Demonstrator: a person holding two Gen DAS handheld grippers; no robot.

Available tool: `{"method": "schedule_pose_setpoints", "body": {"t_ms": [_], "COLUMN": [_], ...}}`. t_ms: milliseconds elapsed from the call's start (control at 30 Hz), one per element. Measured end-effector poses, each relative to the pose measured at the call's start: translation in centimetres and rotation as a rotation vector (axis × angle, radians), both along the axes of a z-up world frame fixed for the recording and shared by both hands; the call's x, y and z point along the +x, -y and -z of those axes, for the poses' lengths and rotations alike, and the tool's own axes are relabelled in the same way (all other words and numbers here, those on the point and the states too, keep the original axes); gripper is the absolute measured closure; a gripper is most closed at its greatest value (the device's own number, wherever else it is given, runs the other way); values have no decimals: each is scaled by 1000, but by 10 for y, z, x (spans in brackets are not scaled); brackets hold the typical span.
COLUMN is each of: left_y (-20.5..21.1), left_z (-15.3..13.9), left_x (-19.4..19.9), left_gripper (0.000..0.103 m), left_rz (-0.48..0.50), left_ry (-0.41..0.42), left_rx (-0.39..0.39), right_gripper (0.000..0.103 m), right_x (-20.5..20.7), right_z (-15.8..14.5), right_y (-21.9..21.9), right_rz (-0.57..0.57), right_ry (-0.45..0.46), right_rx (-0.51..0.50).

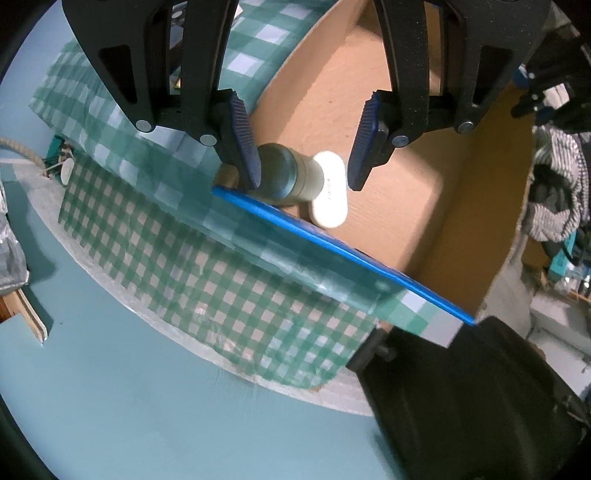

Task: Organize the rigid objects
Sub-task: 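Carry the teal tin into the box beside the earbud case, release, then return the right gripper to the table and grasp the white octagonal box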

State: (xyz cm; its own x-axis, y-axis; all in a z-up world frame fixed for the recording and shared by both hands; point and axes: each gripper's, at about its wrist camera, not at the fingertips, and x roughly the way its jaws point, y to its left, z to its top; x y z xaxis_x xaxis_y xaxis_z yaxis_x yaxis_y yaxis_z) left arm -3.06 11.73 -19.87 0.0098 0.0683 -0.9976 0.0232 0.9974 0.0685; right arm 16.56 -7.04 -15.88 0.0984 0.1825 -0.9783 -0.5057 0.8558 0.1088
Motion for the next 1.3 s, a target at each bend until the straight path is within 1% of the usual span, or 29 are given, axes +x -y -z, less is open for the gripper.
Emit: {"method": "schedule_pose_setpoints", "body": {"t_ms": [200, 400, 700, 933, 967, 1000, 1067, 1300], "left_y": [-1, 1, 5, 6, 6, 6, 7, 8], "left_z": [-2, -2, -4, -6, -6, -5, -5, -5], "left_x": [1, 2, 3, 3, 3, 4, 3, 3], "left_gripper": [89, 89, 89, 89, 89, 89, 89, 89], "left_rz": [6, 15, 42, 51, 52, 52, 54, 60], "left_ry": [0, -1, -1, -5, -6, -7, -8, -14], "left_rx": [0, 0, 3, 11, 12, 13, 12, 15], "right_gripper": [54, 54, 54, 53, 52, 48, 45, 45], "right_x": [-8, -21, -40, -59, -63, -66, -73, -91], "right_z": [-27, -50, -65, -62, -60, -58, -53, -21], "right_y": [10, 26, 64, 104, 110, 117, 131, 170], "right_rz": [20, 36, 100, 179, 194, 210, 242, 347], "right_ry": [26, 57, 72, 45, 39, 32, 17, -57], "right_rx": [46, 57, 42, 29, 26, 25, 18, 6]}}
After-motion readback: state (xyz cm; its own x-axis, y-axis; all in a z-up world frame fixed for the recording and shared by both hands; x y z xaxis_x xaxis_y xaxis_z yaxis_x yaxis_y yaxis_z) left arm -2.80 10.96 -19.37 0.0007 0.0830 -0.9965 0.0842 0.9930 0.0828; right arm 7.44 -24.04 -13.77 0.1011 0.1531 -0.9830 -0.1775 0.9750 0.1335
